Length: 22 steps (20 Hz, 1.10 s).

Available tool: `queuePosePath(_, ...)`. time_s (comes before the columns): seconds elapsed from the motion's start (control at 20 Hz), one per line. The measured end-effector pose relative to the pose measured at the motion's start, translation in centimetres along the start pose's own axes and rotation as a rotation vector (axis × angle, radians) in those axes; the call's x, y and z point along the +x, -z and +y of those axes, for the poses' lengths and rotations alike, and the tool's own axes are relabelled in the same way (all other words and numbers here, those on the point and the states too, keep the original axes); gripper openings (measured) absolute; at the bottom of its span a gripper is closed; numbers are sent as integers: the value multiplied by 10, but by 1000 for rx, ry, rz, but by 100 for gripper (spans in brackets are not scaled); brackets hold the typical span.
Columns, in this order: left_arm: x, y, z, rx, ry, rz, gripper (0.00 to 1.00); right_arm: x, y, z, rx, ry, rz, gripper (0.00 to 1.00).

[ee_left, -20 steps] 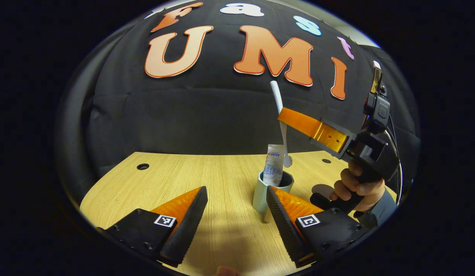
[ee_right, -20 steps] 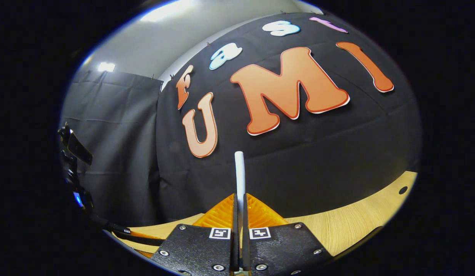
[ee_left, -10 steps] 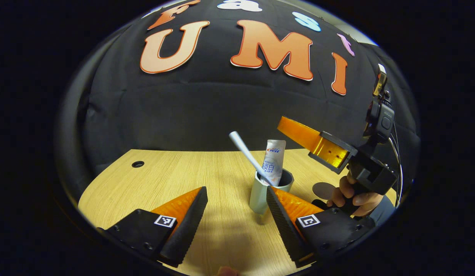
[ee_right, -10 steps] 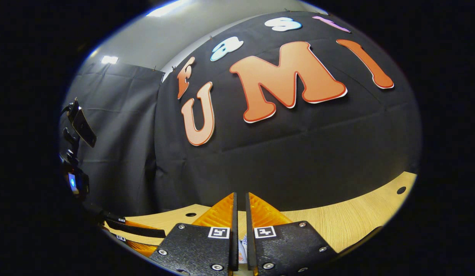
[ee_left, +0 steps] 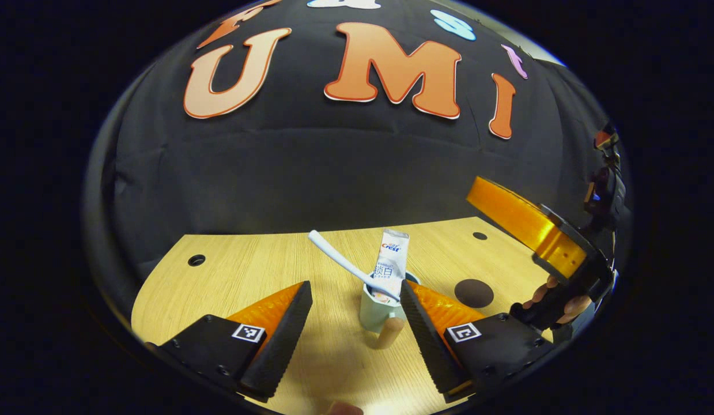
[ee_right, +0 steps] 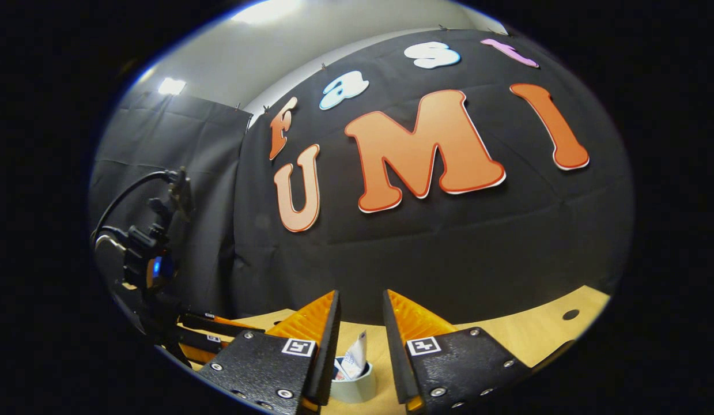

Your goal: Put the toothbrush and toothpaste on the desktop into the cup, then pick up the cup and place it on the coaster on the desktop.

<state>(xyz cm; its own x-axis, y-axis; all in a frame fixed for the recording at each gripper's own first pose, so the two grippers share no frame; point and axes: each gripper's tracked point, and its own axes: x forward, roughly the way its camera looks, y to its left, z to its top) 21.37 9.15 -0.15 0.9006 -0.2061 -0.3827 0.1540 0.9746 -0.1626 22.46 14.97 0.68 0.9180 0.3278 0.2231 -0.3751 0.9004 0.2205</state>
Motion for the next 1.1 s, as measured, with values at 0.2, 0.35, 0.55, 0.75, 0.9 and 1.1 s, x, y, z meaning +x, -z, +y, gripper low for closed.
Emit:
queuePosePath(0.2, 1, -16, -10, 34, 3, 61, 99, -27, -7, -11, -51, 13, 39, 66)
queuePosePath(0.35, 2, -30, -23, 108, 19, 115, 99, -51, -19, -18, -80, 17, 36, 76)
queuePosePath(0.55, 10, -21, -39, 153, 90, 219, 99, -76, -35, -30, -102, 38, 6, 83)
queuePosePath(0.75, 22, 3, -48, 161, 128, 355, 99, -103, -47, -50, -124, 69, -11, 83)
queuePosePath(0.9, 36, 26, -53, 165, 138, 463, 99, -123, -55, -67, -145, 100, -21, 84)
queuePosePath(1.1, 39, 29, -55, 227, 118, 556, 100, -139, -63, -80, -166, 120, -35, 84)
